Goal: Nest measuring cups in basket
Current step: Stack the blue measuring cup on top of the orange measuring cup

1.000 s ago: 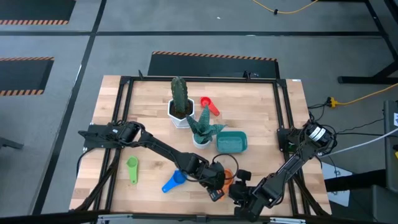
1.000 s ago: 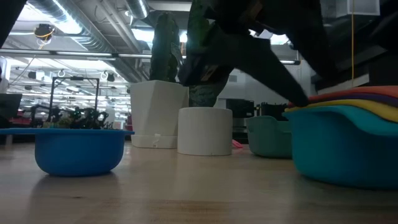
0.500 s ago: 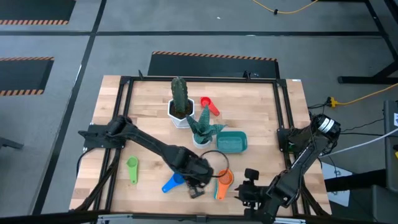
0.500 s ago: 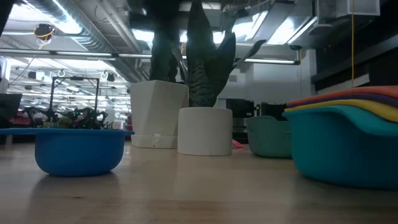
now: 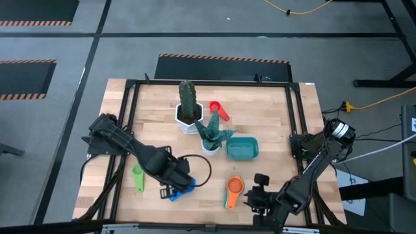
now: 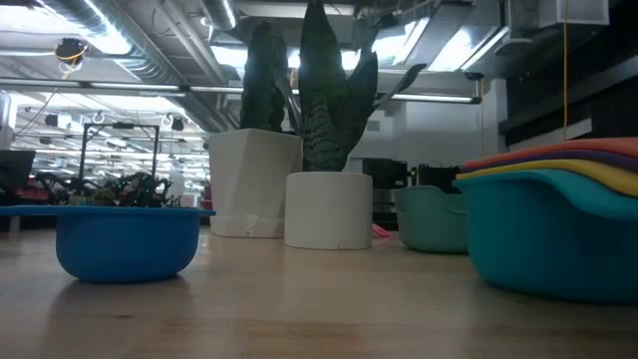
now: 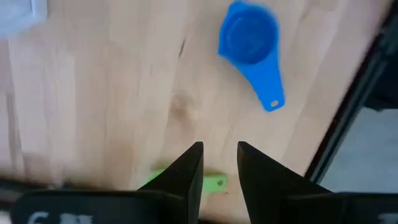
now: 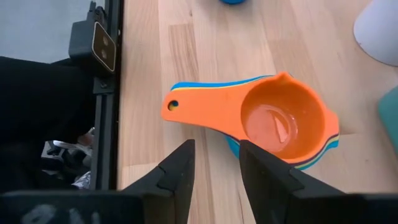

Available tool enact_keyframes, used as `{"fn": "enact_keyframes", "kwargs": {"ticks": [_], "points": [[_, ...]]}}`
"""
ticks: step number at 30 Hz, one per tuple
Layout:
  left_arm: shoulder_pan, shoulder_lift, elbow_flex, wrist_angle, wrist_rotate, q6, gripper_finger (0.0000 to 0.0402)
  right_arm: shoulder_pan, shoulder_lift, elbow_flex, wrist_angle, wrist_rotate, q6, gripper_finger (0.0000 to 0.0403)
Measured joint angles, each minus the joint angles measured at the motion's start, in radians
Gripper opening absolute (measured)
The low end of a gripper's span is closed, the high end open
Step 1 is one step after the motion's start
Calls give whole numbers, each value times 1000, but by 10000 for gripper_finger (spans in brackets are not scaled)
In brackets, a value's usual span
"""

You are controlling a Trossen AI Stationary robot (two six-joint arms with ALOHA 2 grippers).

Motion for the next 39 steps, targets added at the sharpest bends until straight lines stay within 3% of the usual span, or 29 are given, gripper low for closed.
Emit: {"fn": "enact_keyframes", "kwargs": {"ticks": [4,12,21,26,29,39], "points": [[2,-9,1,25,-59,4,92,-7,0,0,2,-3,1,130],[6,-4,0,32,-60,-16,97,-9,0,0,7,-13,3,130],[-21,-5,0,51,-57,-16,160,-9,0,0,7,-14,4,130],[-38,-5,0,169,49,-48,180,-9,0,0,7,-30,4,130],[-42,-5,0,190,20,-118,181,-9,0,0,7,-30,4,130],[-94,-5,-24,136,-66,-134,180,-9,0,0,6,-31,2,130]]}}
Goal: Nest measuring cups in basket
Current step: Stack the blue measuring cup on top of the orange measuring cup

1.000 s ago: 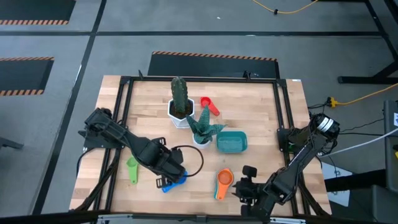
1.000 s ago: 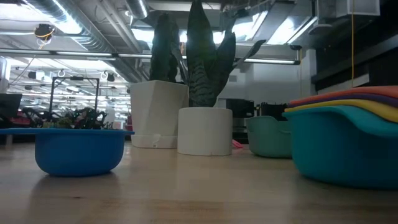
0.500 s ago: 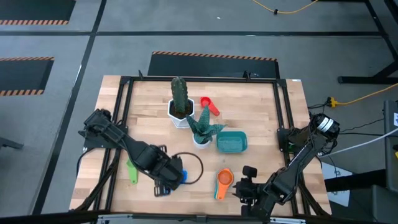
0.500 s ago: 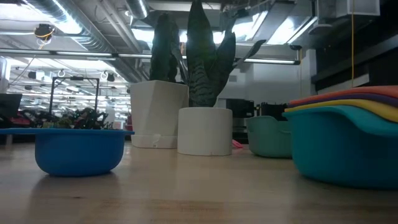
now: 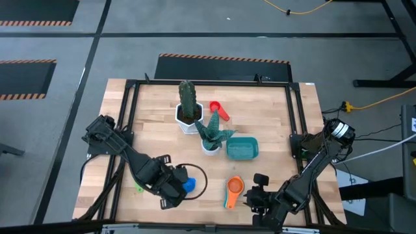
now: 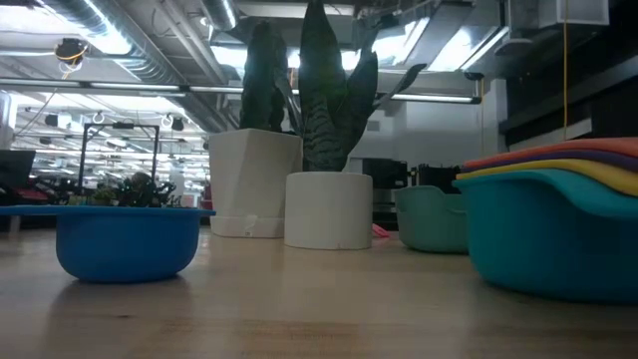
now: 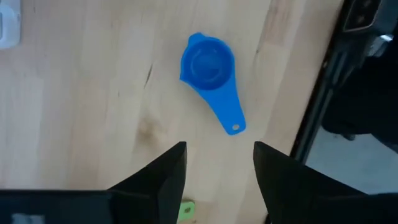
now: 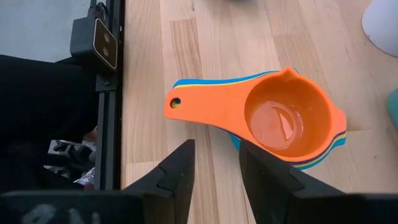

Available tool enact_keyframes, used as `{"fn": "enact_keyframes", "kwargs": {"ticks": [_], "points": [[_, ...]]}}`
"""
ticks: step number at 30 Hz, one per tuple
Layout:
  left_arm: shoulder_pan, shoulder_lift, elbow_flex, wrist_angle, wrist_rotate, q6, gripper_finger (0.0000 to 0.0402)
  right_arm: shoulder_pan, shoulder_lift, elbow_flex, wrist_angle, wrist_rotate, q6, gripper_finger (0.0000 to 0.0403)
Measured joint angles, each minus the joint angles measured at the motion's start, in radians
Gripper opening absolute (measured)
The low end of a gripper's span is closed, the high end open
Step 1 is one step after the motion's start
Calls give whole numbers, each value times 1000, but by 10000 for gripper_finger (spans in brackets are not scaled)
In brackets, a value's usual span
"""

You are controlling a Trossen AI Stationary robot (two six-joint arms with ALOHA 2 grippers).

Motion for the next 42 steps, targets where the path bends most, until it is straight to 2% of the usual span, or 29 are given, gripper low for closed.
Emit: {"fn": "enact_keyframes", "kwargs": {"ticks": [3,9,15,20,26,34,37,42], "points": [[-5,1,-63,7,12,-20,180,0,0,0,0,1,0,130],[19,-3,-266,135,178,43,180,0,0,0,0,1,-1,130],[87,-97,-541,415,249,110,180,0,0,0,0,1,-1,130],[128,-248,-825,791,307,40,179,0,0,0,-1,1,-2,130],[147,-394,-1113,1204,302,-87,179,0,0,0,-1,2,-3,130],[119,-401,-1353,1687,262,-229,177,0,0,0,0,2,-1,130],[107,-400,-1391,1771,222,-241,177,0,0,0,0,2,-1,130],[89,-392,-1399,1776,188,-257,177,0,0,0,1,2,0,130]]}}
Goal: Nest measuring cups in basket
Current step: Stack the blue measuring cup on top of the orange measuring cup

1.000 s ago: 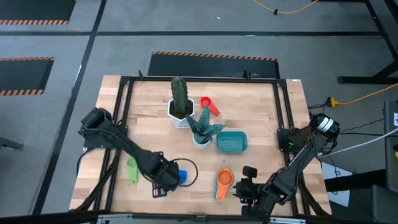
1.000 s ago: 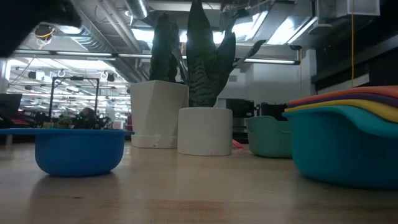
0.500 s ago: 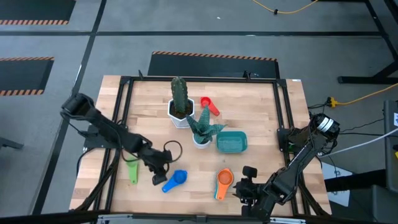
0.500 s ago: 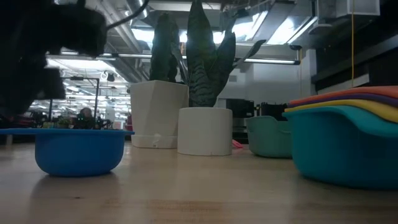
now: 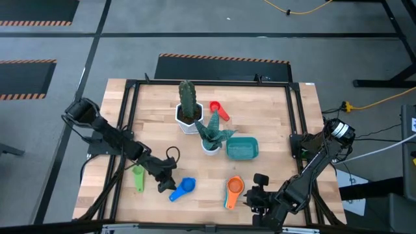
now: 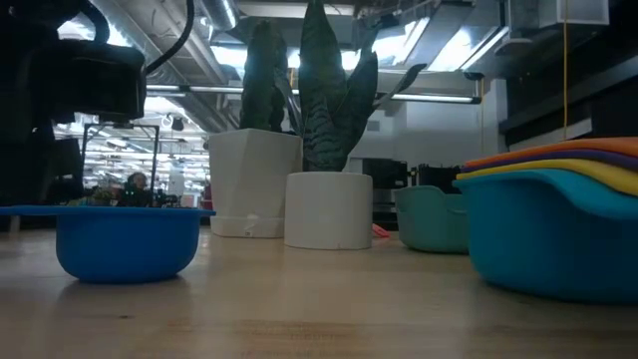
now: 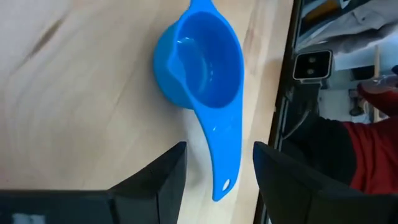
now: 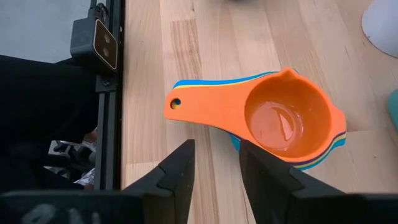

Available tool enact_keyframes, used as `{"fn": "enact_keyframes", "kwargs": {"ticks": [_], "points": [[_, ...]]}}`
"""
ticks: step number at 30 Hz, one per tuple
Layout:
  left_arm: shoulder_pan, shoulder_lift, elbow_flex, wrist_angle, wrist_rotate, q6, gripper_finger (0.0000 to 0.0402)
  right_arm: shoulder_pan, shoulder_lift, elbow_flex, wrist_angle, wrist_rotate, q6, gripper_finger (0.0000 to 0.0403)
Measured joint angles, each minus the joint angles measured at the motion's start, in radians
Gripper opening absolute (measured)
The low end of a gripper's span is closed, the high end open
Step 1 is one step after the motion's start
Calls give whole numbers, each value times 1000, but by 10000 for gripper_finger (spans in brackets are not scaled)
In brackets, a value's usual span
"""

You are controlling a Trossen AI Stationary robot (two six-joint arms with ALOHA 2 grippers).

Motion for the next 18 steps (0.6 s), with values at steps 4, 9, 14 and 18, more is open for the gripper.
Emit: {"fn": "enact_keyframes", "kwargs": {"ticks": [4,9,14,18], "points": [[-13,17,0,1,-15,-19,177,0,0,0,0,0,1,130],[-30,76,0,59,-16,-35,177,0,0,0,1,0,1,130],[-43,146,1,184,-15,-48,177,0,0,0,2,0,1,130],[-48,189,1,259,-14,-68,177,0,0,0,2,0,1,130]]}}
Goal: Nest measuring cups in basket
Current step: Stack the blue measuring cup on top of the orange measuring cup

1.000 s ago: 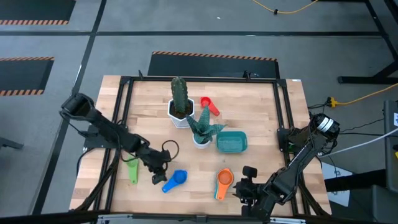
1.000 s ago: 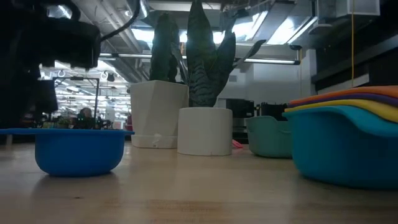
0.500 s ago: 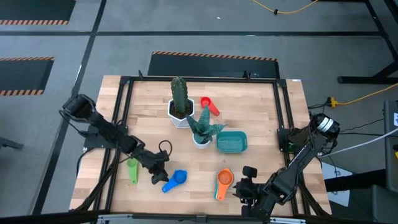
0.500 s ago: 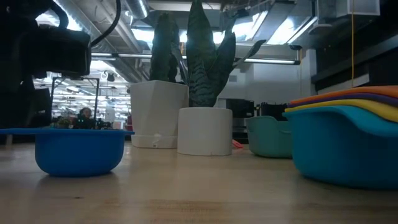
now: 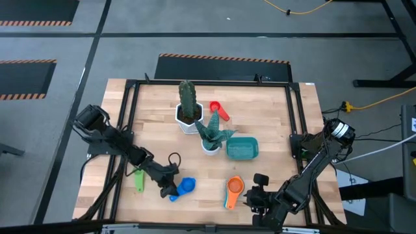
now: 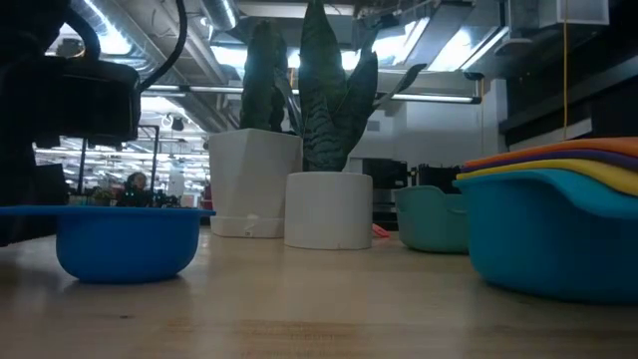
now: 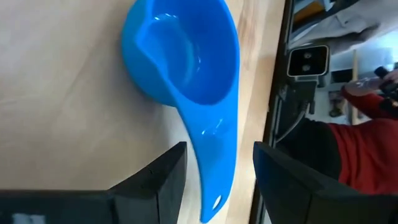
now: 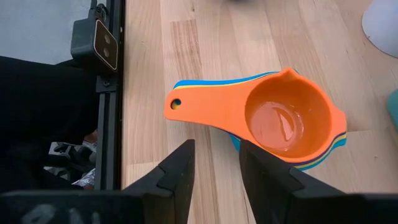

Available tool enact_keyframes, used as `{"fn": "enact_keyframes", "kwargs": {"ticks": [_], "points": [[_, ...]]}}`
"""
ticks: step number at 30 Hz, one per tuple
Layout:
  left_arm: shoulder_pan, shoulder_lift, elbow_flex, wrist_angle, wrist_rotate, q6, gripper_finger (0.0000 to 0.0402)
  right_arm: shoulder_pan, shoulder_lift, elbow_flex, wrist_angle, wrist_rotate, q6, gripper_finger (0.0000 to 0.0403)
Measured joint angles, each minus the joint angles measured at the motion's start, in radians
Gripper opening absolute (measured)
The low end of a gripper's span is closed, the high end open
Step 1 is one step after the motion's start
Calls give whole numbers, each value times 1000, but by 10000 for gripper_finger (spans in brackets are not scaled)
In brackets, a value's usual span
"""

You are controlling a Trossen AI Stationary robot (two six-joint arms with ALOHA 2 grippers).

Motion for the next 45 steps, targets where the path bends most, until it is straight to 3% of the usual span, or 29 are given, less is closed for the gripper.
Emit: {"fn": "enact_keyframes", "kwargs": {"ticks": [11,26,45], "points": [[0,21,2,96,-90,-10,177,0,0,0,0,0,0,130],[-1,21,2,92,-84,-3,167,0,0,0,1,0,0,130],[-2,21,2,67,-89,50,8,0,0,0,0,0,-2,130]]}}
